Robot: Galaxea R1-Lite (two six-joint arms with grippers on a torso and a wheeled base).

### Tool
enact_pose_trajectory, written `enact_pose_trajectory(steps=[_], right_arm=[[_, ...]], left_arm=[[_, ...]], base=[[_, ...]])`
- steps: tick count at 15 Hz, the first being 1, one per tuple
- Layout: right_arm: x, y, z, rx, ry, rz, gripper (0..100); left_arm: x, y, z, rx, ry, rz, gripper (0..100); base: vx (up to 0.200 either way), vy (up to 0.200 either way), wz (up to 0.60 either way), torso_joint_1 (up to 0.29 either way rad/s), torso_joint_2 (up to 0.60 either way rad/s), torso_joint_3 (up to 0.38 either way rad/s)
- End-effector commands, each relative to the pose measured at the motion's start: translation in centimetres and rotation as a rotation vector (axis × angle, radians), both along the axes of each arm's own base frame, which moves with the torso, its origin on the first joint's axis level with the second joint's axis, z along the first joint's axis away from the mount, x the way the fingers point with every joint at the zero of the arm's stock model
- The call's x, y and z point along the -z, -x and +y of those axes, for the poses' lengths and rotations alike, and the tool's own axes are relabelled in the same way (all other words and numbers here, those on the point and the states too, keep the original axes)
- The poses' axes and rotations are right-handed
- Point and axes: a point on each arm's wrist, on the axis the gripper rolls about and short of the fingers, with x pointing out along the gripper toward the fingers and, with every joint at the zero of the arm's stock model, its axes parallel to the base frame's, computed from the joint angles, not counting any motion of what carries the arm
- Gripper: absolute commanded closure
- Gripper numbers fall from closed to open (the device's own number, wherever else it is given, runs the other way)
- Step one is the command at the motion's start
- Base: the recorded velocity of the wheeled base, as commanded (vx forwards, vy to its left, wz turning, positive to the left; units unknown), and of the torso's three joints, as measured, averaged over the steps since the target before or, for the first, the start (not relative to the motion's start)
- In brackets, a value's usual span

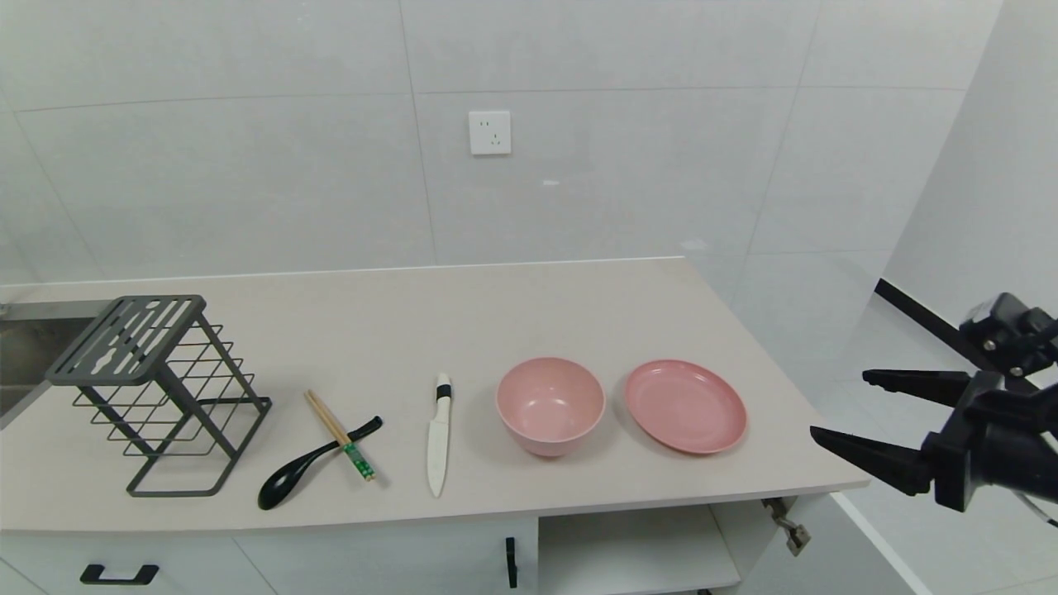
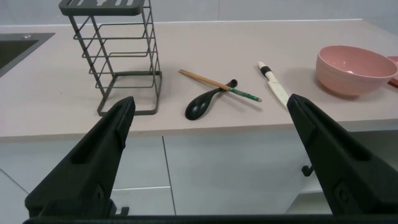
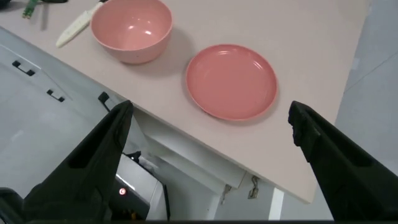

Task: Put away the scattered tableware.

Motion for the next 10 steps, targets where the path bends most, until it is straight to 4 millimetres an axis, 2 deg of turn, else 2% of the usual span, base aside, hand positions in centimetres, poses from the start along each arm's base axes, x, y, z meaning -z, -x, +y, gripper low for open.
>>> enact_pose_trajectory(steps=[1, 3, 5, 6, 7, 9, 10], right_arm=[[1.4, -2.2, 0.0, 0.011, 0.006, 0.062, 0], [3.1, -3.4, -0.2, 0.025, 0.007, 0.071, 0], [3.9, -4.8, -0.5, 0.047, 0.002, 0.049, 0], [4.0, -4.9, -0.6, 0.048, 0.002, 0.049, 0], [4.5, -5.9, -0.8, 0.064, 0.003, 0.033, 0], [5.0, -6.8, -1.1, 0.144, 0.044, 0.010, 0], [4.6, -7.4, -1.1, 0.156, 0.039, -0.018, 0]], left_arm=[[0.0, 0.0, 0.0, -0.002, 0.000, 0.001, 0], [0.0, 0.0, 0.0, 0.000, 0.000, 0.001, 0], [0.0, 0.0, 0.0, 0.000, 0.002, 0.001, 0], [0.0, 0.0, 0.0, 0.000, 0.002, 0.001, 0], [0.0, 0.0, 0.0, 0.000, 0.002, 0.001, 0], [0.0, 0.0, 0.0, 0.000, 0.000, 0.001, 0], [0.0, 0.0, 0.0, 0.000, 0.000, 0.001, 0]], base=[[0.000, 0.000, 0.00, 0.000, 0.00, 0.000], [0.000, 0.000, 0.00, 0.000, 0.00, 0.000], [0.000, 0.000, 0.00, 0.000, 0.00, 0.000], [0.000, 0.000, 0.00, 0.000, 0.00, 0.000], [0.000, 0.000, 0.00, 0.000, 0.00, 0.000], [0.000, 0.000, 0.00, 0.000, 0.00, 0.000], [0.000, 0.000, 0.00, 0.000, 0.00, 0.000]])
